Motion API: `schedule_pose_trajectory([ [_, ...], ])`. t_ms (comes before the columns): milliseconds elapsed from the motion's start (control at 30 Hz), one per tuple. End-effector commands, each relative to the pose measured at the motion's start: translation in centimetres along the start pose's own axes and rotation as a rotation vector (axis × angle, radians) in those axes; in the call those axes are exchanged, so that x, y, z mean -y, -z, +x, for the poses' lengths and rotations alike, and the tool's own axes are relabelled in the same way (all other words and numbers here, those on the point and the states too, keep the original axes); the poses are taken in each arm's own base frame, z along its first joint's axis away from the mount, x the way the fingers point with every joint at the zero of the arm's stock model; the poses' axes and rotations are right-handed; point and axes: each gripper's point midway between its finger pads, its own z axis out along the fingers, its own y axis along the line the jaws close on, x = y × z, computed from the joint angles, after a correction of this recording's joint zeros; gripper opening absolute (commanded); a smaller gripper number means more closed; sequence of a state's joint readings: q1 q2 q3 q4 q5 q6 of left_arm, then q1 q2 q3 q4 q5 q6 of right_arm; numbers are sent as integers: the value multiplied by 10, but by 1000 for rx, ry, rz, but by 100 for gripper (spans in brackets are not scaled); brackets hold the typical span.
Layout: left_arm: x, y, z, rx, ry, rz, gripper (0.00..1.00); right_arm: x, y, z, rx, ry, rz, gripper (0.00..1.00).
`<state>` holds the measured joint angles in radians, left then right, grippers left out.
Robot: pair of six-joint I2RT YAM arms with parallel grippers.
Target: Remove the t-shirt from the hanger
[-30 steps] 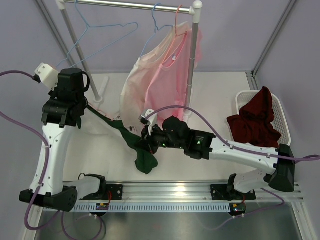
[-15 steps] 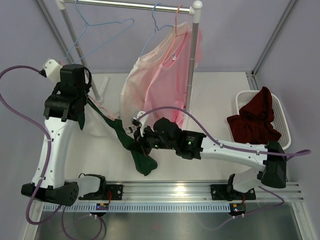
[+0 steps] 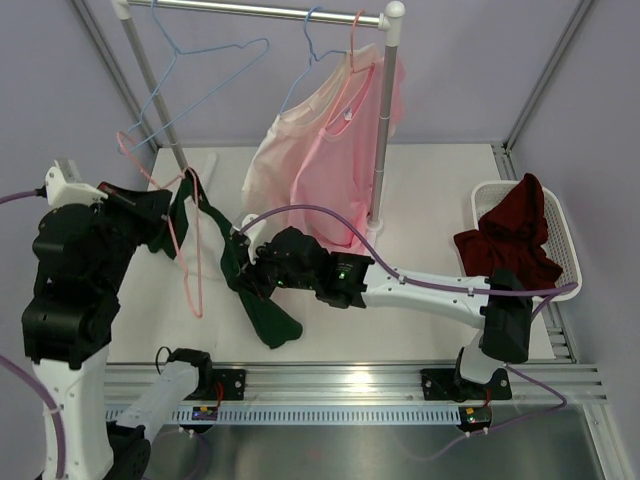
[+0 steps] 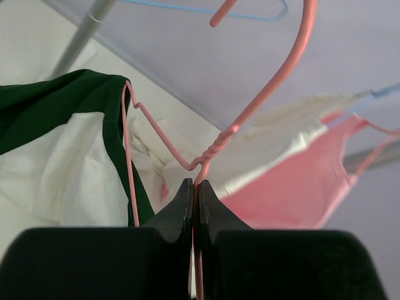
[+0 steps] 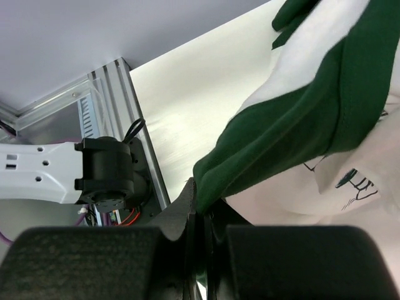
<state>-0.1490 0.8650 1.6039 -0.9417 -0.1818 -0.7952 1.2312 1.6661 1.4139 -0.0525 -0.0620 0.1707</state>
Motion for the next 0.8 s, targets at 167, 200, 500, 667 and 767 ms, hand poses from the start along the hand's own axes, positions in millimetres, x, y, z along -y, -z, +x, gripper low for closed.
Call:
schedule_pose_trajectory([
  [167,26,61,35,-201,-60,244,0,12,9,-34,91,24,45,0],
  [200,25,61,36,-201,-68,243,0,12,11,-32,87,25,46,0],
  [500,22,29,11,-37,-309,245,0,0,114,-55,119,-9,51,0],
  [667,27,5,-23,153,-423,229,0,-17,204,-96,146,23,44,0],
  [767,48,-6,-29,186,-496,310,0,-3,248,-128,224,28,162,0],
])
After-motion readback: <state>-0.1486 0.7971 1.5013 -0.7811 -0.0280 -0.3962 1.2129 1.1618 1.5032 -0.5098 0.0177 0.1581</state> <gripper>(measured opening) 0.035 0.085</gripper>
